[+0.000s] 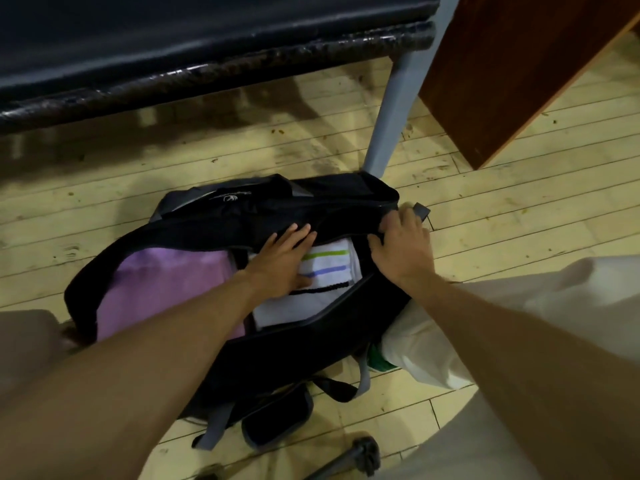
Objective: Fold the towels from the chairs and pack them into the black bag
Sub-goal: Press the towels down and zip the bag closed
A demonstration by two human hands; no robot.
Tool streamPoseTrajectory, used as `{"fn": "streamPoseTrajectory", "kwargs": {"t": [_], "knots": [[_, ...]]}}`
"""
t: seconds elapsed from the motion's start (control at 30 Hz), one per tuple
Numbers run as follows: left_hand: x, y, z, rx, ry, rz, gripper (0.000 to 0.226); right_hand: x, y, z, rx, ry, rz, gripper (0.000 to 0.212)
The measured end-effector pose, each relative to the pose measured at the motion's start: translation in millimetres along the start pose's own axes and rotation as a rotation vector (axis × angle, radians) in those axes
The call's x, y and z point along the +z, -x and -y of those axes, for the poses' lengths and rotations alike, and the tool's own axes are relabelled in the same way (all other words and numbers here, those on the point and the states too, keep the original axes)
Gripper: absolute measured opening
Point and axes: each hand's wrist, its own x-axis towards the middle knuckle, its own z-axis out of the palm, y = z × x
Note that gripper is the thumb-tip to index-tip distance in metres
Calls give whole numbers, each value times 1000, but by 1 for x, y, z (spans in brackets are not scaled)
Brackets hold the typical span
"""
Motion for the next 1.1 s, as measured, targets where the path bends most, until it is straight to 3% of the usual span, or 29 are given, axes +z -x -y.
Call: {"fn": "streamPoseTrajectory", "kwargs": {"t": [0.03, 0.1, 0.17, 0.27, 0.33, 0.43, 0.6, 0.73, 0.83, 0.87, 0.97, 1.1], "knots": [[-4, 0, 1, 6, 70, 10, 85, -5, 3, 11, -131, -17, 43, 23], [-12, 5, 1, 16, 265, 23, 79, -18, 12, 40, -316, -130, 291, 25], [-25, 17, 3, 10, 558, -11, 61, -23, 27, 73, -471, -86, 512, 30], [-50, 59, 25, -39, 812, -157, 33, -18, 56, 120, -709, 56, 642, 36], [-62, 96, 50, -71, 777, -214, 26, -8, 71, 141, -741, 114, 776, 37], [-70, 150, 80, -154, 663, -168, 24, 8, 83, 160, -732, 125, 878, 35], [-44, 203, 96, -232, 332, 181, 25, 4, 86, 184, -826, 161, 967, 26], [-32, 222, 84, -229, 328, 334, 47, -14, 78, 195, -801, 90, 1176, 9], [-34, 227, 85, -221, 319, 478, 44, -27, 76, 200, -781, 65, 1245, 39], [-35, 230, 89, -237, 298, 500, 39, -30, 75, 201, -778, 62, 1257, 37], [-30, 239, 108, -289, 232, 482, 29, -34, 76, 207, -770, 89, 1207, 7], [-28, 246, 136, -300, 101, 485, 23, -35, 79, 218, -880, 113, 995, 10]]}}
